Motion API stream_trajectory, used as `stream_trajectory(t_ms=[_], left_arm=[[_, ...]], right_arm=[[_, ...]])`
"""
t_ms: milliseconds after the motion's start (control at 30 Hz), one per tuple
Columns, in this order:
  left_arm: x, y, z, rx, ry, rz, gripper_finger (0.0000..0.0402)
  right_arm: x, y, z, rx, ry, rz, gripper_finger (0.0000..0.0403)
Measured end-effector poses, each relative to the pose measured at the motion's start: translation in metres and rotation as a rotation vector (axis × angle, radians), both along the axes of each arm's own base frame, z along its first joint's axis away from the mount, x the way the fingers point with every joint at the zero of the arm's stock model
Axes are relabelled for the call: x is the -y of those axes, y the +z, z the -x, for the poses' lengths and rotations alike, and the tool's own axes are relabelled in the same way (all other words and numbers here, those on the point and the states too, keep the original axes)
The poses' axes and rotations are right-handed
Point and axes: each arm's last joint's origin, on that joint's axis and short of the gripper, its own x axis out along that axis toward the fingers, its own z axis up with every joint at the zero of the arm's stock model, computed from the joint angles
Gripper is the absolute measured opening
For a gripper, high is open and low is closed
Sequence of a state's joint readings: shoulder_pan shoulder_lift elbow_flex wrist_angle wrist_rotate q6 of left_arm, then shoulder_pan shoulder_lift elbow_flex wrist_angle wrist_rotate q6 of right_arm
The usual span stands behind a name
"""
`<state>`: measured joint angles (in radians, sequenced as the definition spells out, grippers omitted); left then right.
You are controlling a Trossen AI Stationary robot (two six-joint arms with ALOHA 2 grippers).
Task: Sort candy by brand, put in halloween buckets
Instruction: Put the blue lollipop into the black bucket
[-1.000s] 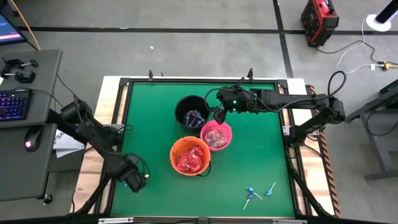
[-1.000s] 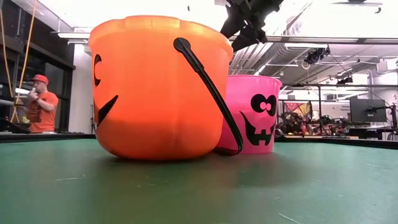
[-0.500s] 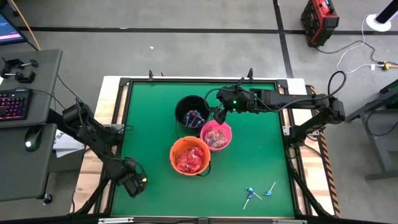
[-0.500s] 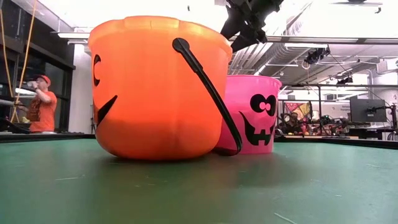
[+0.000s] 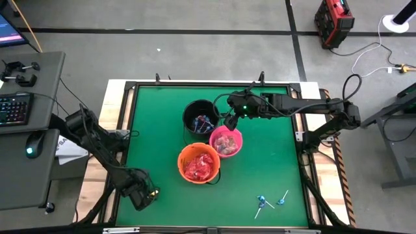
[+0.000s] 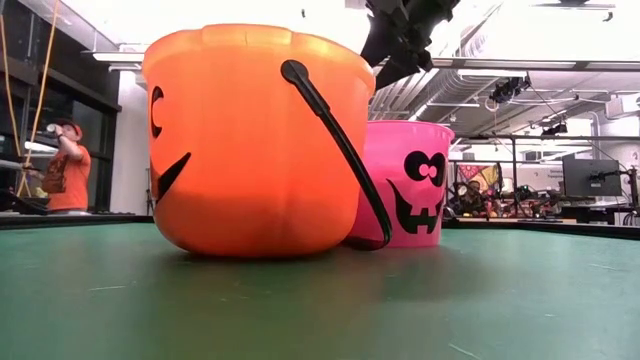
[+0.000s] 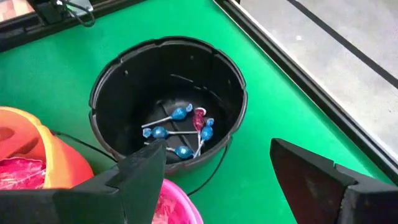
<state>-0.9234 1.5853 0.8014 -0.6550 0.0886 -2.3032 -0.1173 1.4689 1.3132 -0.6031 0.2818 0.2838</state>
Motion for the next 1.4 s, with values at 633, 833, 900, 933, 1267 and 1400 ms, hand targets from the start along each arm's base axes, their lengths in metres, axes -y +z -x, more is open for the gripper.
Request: stream_trajectory(t_ms=[633,833,900,933,1267,1400], left_arm=[[-0.075,0.098,-0.01,0.531,-0.06,-0.255,0.0001],[-0.129,0.155,-0.036,0.87,-0.196,-0.494,0.0],[-0.147,0.166,-0.049,0.938,-0.242,-0.597,0.0],[-0.156,0.17,-0.056,0.967,-0.266,-0.638,0.0],[-0.229,0.144,-0.13,0.926,-0.612,-0.906,0.0006],[-0.242,0.13,-0.144,0.858,-0.707,-0.974,0.0037]], right_arm=[[-0.003,0.03,0.026,0.112,-0.013,-0.008,0.0281],[-0.011,0.056,0.05,0.224,-0.002,-0.009,0.0281],[-0.016,0.062,0.056,0.265,-0.004,-0.032,0.0281],[-0.019,0.065,0.058,0.281,-0.004,-0.047,0.0281],[-0.049,0.067,0.06,0.324,0.029,-0.157,0.0281],[-0.059,0.066,0.061,0.333,0.015,-0.177,0.0281]])
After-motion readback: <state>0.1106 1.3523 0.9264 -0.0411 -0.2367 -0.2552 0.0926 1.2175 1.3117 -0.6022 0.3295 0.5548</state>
